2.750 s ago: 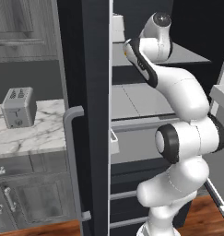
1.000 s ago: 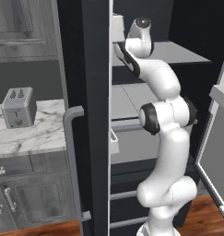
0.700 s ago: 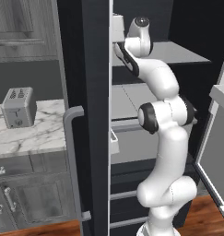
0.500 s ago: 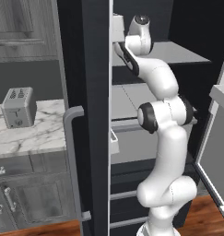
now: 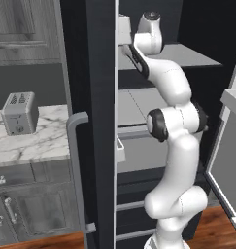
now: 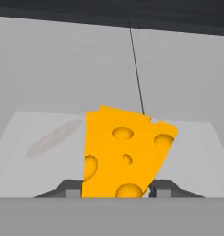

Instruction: Pick the cheese from the fridge and the cheese grater from the cabinet and place them next to the salad bowl.

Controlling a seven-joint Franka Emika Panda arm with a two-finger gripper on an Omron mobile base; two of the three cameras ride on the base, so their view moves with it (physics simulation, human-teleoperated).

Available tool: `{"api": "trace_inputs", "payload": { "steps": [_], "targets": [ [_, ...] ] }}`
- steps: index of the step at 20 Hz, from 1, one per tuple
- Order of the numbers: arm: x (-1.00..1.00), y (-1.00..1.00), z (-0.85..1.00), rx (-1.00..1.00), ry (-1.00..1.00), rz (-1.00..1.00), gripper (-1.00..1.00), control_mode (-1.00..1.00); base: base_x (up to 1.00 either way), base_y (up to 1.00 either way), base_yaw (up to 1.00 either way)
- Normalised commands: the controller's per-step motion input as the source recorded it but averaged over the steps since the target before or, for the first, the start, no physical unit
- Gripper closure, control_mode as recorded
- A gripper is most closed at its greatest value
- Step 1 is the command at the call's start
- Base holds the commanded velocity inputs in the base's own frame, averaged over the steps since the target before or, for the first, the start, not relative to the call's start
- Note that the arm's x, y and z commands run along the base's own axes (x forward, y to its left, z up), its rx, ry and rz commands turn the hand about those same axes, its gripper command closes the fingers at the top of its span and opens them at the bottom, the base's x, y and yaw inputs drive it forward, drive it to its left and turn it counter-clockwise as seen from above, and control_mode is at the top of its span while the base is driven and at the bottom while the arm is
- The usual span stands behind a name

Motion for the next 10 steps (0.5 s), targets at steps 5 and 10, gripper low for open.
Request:
{"api": "trace_inputs", "payload": {
  "steps": [5, 10],
  "targets": [
    [-0.62, -0.07, -0.23, 0.01, -0.07, 0.00, 1.00, -1.00, 0.00, 0.00, 0.00],
    [-0.69, -0.09, -0.01, 0.00, 0.00, 0.00, 1.00, -1.00, 0.00, 0.00, 0.00]
  ]
}}
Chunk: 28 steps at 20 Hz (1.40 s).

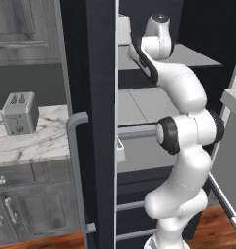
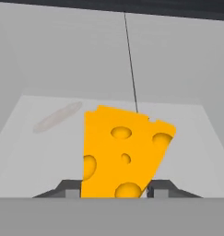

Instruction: Pick the cheese from the fridge and the cheese grater from the cabinet and place them next to the salad bowl.

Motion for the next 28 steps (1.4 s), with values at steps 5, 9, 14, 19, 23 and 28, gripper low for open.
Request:
{"api": "trace_inputs", "payload": {
  "steps": [5, 9, 14, 19, 23, 28],
  "targets": [
    [-0.80, -0.10, 0.03, 0.03, 0.00, 0.00, 1.00, -1.00, 0.00, 0.00, 0.00],
    [-0.85, -0.11, 0.01, 0.01, 0.00, 0.02, 1.00, -1.00, 0.00, 0.00, 0.00],
    [-0.90, -0.07, 0.00, 0.00, -0.01, 0.01, 1.00, -1.00, 0.00, 0.00, 0.00],
    [-0.84, -0.01, -0.02, 0.03, 0.00, -0.01, 1.00, -1.00, 0.00, 0.00, 0.00],
    [-0.74, 0.00, -0.12, 0.04, 0.00, -0.05, 1.00, -1.00, 0.00, 0.00, 0.00],
    [-0.60, 0.00, -0.18, 0.01, 0.04, 0.00, 1.00, -1.00, 0.00, 0.00, 0.00]
  ]
}}
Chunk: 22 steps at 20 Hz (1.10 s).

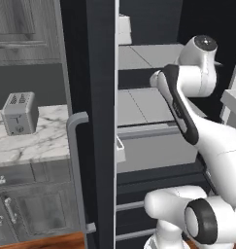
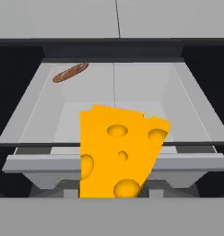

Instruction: Pick the cheese from the fridge and the cheese grater from the cabinet and place them next to the salad bowl.

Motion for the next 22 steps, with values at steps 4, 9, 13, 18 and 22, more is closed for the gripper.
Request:
{"api": "trace_inputs", "payload": {
  "steps": [4, 9, 13, 18, 22],
  "targets": [
    [-0.52, -0.02, -0.22, 0.00, 0.13, 0.00, 1.00, -1.00, 0.00, 0.00, 0.00],
    [-0.34, 0.00, -0.34, 0.00, 0.33, -0.01, 1.00, -1.00, 0.00, 0.00, 0.00],
    [-0.29, 0.00, -0.40, 0.00, 0.28, 0.00, 1.00, -1.00, 0.00, 0.00, 0.00],
    [-0.20, 0.00, -0.20, 0.00, 0.12, 0.00, 1.00, -1.00, 0.00, 0.00, 0.00],
    [0.00, 0.00, 0.00, 0.00, 0.00, 0.00, 1.00, -1.00, 0.00, 0.00, 0.00]
  ]
}}
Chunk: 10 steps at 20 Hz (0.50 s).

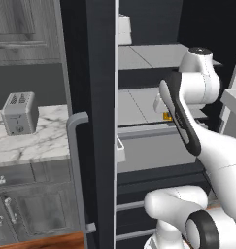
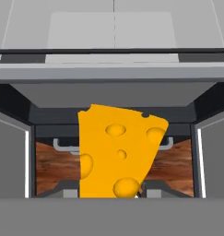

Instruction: Pick the cheese from the fridge and the cheese grater from the cabinet and place them next to the salad bowl.

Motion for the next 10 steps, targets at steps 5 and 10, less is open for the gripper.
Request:
{"api": "trace_inputs", "payload": {
  "steps": [5, 10],
  "targets": [
    [0.00, 0.00, 0.00, 0.00, 0.00, 0.00, 1.00, -1.00, 0.00, 0.00, 0.00],
    [-0.14, 0.00, -0.01, 0.01, 0.00, 0.00, 1.00, -1.00, 0.00, 0.00, 0.00]
  ]
}}
